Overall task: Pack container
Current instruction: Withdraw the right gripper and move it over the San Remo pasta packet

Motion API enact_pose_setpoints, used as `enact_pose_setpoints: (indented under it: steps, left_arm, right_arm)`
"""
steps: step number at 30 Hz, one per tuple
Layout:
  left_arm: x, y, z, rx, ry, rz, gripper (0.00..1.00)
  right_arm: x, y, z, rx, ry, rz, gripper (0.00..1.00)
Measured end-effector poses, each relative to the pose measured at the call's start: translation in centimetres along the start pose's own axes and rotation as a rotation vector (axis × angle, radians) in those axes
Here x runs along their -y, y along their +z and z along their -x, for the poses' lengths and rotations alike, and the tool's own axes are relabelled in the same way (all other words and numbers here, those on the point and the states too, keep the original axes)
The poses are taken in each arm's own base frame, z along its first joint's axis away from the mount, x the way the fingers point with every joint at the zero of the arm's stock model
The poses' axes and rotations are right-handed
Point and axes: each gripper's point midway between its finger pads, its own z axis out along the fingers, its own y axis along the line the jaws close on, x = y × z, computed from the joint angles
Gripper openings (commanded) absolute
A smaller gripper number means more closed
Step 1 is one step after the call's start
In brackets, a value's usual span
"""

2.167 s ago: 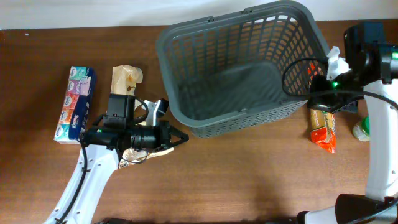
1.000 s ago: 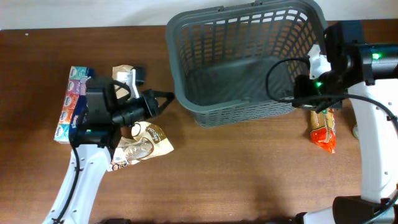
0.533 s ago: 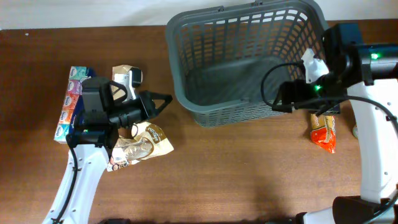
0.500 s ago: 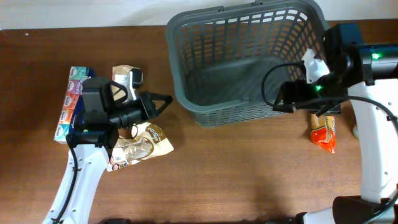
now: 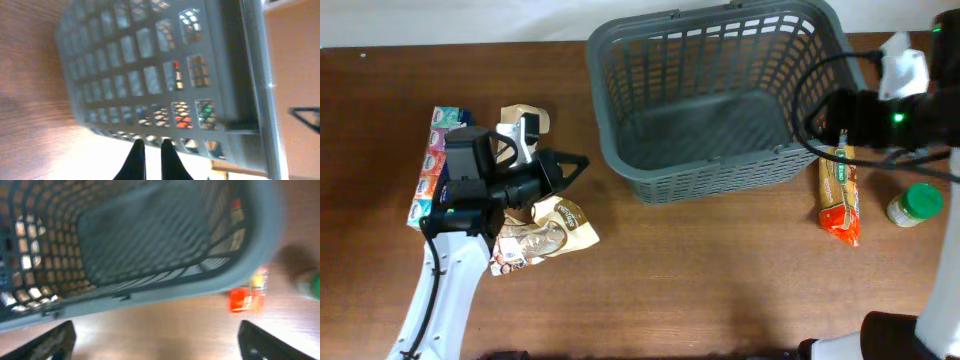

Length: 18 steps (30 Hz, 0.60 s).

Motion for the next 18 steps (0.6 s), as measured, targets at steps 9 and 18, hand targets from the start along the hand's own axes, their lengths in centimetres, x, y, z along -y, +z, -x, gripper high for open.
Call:
enact_pose_setpoints:
  steps: [9,18]
  left_arm:
    - [-6.2,-1.1,-1.2,-0.005,0.068,0.315,0.47]
    - [-9.1,-2.4,-0.6,0.02,0.144,0.495,0.71]
  right_arm:
    - [11.1,-4.0,0.9,0.112,0.236,-0.307,0.99]
    - [17.9,3.5,1.5,-0.102,0.321,-0.351,0.99]
